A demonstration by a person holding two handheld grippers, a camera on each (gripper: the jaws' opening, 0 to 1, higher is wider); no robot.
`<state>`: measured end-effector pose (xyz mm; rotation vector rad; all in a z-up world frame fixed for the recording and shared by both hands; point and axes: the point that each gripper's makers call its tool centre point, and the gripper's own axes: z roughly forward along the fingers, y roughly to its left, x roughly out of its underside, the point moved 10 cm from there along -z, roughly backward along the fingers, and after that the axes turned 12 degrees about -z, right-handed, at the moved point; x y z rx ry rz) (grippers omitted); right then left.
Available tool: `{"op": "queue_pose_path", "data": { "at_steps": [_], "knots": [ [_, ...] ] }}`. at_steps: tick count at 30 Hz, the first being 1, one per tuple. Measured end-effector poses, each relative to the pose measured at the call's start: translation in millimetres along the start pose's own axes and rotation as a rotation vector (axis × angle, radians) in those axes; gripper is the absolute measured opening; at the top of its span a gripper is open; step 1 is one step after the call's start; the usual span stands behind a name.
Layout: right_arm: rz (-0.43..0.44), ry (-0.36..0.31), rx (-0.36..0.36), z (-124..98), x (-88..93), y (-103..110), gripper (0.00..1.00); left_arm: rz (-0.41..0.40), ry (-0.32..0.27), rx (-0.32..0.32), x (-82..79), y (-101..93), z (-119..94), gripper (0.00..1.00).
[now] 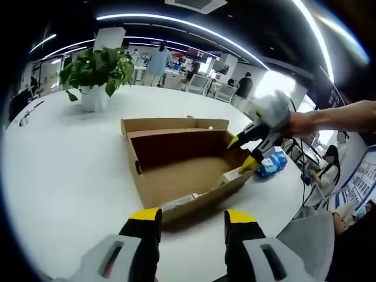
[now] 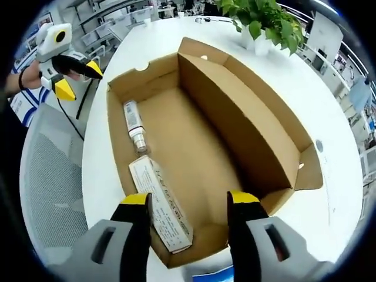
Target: Operate the shoe box by opening the lid, removing the specified soft item, and placing it in the target area until the item is outside and the box remains undamaged.
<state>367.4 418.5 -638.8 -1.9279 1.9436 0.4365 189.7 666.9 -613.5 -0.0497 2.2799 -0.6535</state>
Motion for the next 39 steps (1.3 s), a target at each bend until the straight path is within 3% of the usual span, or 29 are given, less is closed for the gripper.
{"op": "queue_pose_path", "data": {
  "at_steps": [5, 7, 11, 19, 21, 23, 29, 34, 39],
  "knots": [
    [-0.042, -0.003, -0.016, 9, -10.4, 2, 0.45, 0.001, 0.007, 0.006, 1.9, -1.5, 1, 0.43],
    [-0.024, 0.006, 0.023, 6, -9.5, 0, 0.51, -0.001, 0.005, 0.010, 1.5, -2.7, 0, 0.43],
    [0.019, -0.008, 0.060, 2, -0.5, -4, 0.48, -0.003, 0.005, 0.007, 2.3, -1.2, -2, 0.43],
    [0.082, -0.016, 0.048, -1, -1.6, 1, 0.41, -0.008, 0.008, -0.001, 6.3, 2.8, -7, 0.43],
    [0.065, -0.069, -0.007, 1, -11.8, 9, 0.49, -0.012, 0.009, 0.003, 6.5, 2.6, -7, 0.43],
    [0.000, -0.050, 0.004, 3, -16.6, 9, 0.47, -0.014, 0.010, 0.009, 6.3, 1.3, -6, 0.43],
    [-0.015, -0.001, -0.048, 16, -23.8, 7, 0.45, 0.000, 0.021, 0.031, 6.0, -4.6, -3, 0.43],
    [-0.079, 0.020, -0.029, 15, -26.7, 3, 0.51, 0.013, 0.024, 0.033, 3.9, -5.1, -4, 0.43],
    [-0.105, 0.025, -0.057, 13, -27.3, 10, 0.42, 0.011, 0.018, 0.024, 2.9, -2.2, -5, 0.43]
  ]
}}
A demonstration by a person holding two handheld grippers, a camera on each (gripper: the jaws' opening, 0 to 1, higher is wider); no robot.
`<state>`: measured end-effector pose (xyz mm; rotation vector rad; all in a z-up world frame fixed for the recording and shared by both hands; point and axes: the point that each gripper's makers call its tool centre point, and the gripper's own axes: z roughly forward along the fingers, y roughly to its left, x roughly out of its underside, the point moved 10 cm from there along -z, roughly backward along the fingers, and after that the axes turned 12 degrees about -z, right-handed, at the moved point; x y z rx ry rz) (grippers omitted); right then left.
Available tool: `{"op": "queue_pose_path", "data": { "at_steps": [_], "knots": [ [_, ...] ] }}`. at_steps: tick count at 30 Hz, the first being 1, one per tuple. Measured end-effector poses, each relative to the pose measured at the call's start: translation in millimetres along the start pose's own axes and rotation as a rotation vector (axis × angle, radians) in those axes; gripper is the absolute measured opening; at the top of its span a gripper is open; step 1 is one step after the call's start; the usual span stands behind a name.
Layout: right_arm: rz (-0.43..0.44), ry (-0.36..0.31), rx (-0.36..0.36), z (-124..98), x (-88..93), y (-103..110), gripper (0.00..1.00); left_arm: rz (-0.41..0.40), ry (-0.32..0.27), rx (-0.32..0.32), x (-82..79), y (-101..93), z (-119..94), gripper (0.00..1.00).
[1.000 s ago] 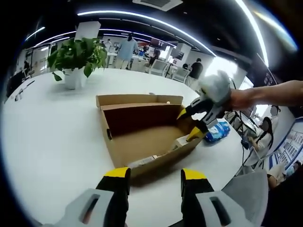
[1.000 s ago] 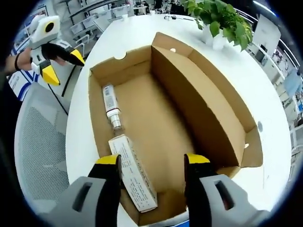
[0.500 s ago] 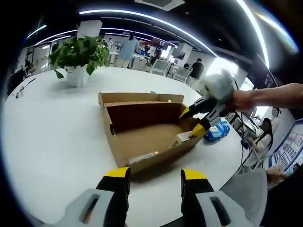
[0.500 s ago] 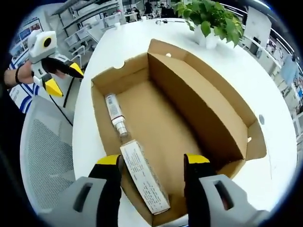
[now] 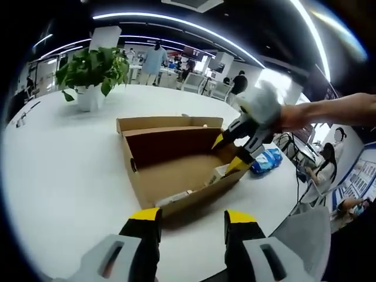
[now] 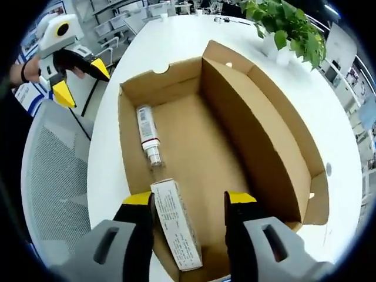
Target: Operate the shoe box by opening the lid, removing the specified soft item, and placing it in the target area until the item is outside and the box remains undamaged.
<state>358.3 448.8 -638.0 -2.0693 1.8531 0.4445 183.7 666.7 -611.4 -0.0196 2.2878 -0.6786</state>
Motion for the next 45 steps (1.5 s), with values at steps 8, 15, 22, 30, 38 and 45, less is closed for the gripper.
{"op": "queue_pose_path", "data": {
  "at_steps": [8, 15, 22, 30, 38, 45],
  "knots": [
    [-0.053, 0.032, -0.033, 4, -9.8, -5, 0.46, -0.005, 0.012, 0.015, 0.3, -3.5, 7, 0.43],
    [-0.088, 0.029, -0.057, 12, -18.6, -1, 0.44, 0.002, 0.007, 0.016, -4.1, -3.8, 8, 0.43],
    [-0.156, 0.080, -0.047, 23, -19.8, 2, 0.37, -0.006, 0.004, 0.006, -4.2, 0.8, 6, 0.43],
    [-0.198, 0.237, -0.027, 32, 10.4, 4, 0.27, -0.015, -0.006, -0.008, -6.1, 5.3, 1, 0.43],
    [-0.118, 0.195, -0.020, 28, 18.6, 7, 0.19, -0.022, -0.008, -0.014, -8.2, 11.2, 0, 0.43],
    [-0.105, 0.188, 0.017, 22, 17.8, 6, 0.18, -0.017, -0.013, -0.005, -13.2, 7.1, 5, 0.42]
  ]
}}
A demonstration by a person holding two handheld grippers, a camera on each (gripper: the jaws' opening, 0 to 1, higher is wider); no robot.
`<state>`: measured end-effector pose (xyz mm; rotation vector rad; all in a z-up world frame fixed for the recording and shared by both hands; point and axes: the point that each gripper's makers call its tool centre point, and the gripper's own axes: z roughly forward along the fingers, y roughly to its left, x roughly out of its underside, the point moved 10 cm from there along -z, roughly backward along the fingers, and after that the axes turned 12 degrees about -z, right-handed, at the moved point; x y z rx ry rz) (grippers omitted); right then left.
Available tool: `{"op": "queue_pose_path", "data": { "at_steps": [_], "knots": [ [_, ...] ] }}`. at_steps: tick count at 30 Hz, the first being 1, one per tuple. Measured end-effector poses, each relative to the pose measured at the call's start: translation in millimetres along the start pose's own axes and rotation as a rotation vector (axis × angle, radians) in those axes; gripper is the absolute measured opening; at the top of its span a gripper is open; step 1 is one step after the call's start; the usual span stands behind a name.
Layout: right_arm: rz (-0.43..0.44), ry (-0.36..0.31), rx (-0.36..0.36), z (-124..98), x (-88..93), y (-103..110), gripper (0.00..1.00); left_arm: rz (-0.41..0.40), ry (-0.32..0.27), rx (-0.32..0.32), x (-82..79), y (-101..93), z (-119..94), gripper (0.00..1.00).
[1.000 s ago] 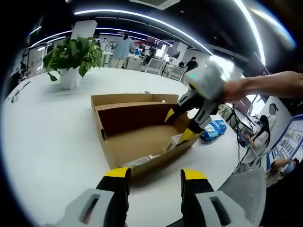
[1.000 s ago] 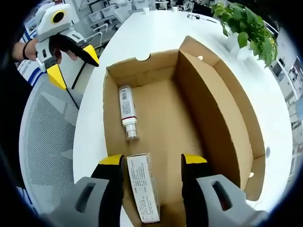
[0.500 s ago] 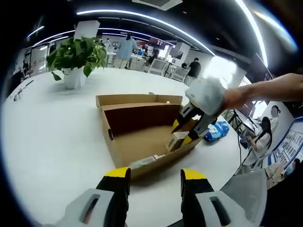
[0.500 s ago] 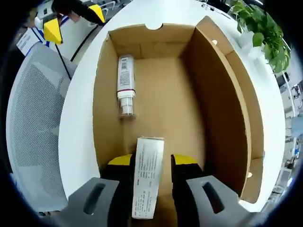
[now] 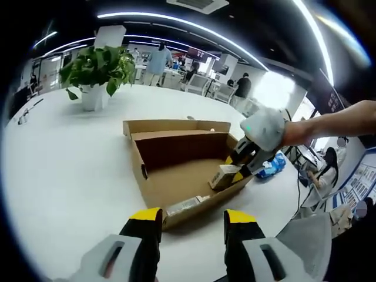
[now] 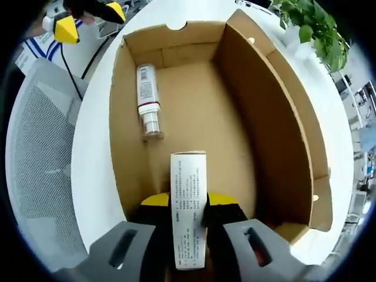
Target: Operate the shoe box by opening the lid, removing the specified soft item, and placing it in the target area until the item is outside and the box remains undamaged.
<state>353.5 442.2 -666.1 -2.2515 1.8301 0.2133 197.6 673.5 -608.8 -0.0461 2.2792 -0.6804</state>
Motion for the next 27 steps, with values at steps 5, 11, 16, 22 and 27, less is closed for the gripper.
{"op": "queue_pose_path", "data": {
  "at_steps": [5, 11, 16, 22, 27],
  "knots": [
    [-0.019, -0.031, 0.045, -12, -3.0, 1, 0.18, 0.009, 0.001, 0.012, -2.1, -4.6, 5, 0.42],
    [-0.050, -0.079, 0.125, -37, -11.1, 6, 0.18, 0.014, 0.009, 0.028, -2.6, -11.9, 13, 0.42],
    [-0.082, -0.118, 0.186, -59, -15.8, 12, 0.18, 0.030, 0.017, 0.044, -4.6, -20.6, 19, 0.42],
    [-0.134, -0.158, 0.256, -87, -14.2, 24, 0.18, 0.057, 0.027, 0.064, -8.5, -32.6, 26, 0.42],
    [-0.167, -0.170, 0.293, -112, -9.7, 41, 0.18, 0.075, 0.032, 0.077, -11.5, -42.8, 32, 0.43]
  ]
}}
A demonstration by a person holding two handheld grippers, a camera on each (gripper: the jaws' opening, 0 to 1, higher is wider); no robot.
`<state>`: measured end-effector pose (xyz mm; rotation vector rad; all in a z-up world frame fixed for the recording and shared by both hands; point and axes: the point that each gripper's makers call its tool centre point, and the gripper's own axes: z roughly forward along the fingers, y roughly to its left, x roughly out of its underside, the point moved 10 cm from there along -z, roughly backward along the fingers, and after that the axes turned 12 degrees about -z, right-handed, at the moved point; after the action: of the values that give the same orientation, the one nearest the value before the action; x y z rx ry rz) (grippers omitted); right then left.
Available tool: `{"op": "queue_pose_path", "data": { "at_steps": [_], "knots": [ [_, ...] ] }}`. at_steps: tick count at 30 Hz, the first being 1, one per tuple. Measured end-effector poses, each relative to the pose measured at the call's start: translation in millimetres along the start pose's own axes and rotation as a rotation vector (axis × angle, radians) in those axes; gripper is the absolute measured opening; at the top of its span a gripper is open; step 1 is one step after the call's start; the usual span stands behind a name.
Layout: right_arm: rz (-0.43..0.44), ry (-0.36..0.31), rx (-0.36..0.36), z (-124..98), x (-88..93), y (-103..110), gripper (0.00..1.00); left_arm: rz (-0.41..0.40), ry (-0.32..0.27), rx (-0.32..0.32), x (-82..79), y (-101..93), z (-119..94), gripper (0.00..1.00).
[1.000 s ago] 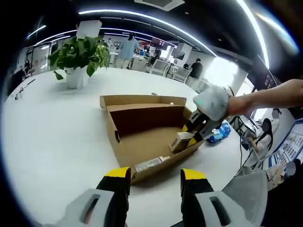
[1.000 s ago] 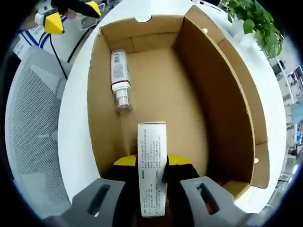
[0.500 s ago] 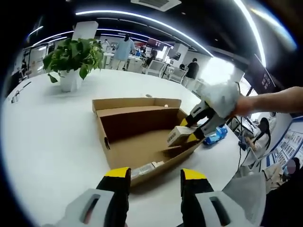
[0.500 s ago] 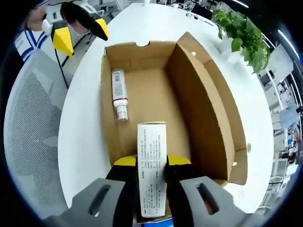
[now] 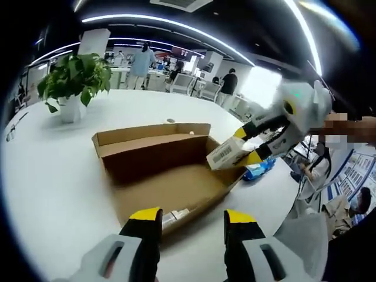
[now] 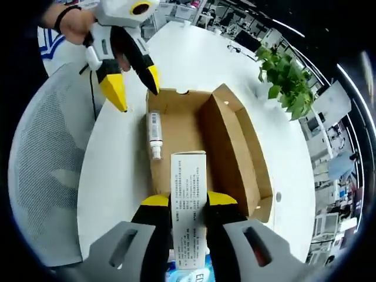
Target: Operate the shoe box by opening the lid, removing the specified soft item, and placing it in the target area until the item is outside and the box remains undamaged.
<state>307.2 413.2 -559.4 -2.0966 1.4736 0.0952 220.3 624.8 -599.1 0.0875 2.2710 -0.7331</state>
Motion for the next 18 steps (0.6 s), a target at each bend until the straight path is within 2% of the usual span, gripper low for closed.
{"op": "queue_pose_path", "data": {
  "at_steps": [5, 11, 18],
  "knots": [
    [0.006, 0.009, 0.023, -17, 10.1, 9, 0.18, 0.015, 0.014, 0.013, -0.3, -10.3, 6, 0.43],
    [0.074, 0.045, 0.044, -31, 39.7, 28, 0.18, 0.039, 0.033, 0.026, 0.7, -23.0, 13, 0.43],
    [0.164, 0.096, 0.048, -46, 81.1, 59, 0.18, 0.059, 0.053, 0.037, 3.6, -38.2, 19, 0.43]
  ]
}}
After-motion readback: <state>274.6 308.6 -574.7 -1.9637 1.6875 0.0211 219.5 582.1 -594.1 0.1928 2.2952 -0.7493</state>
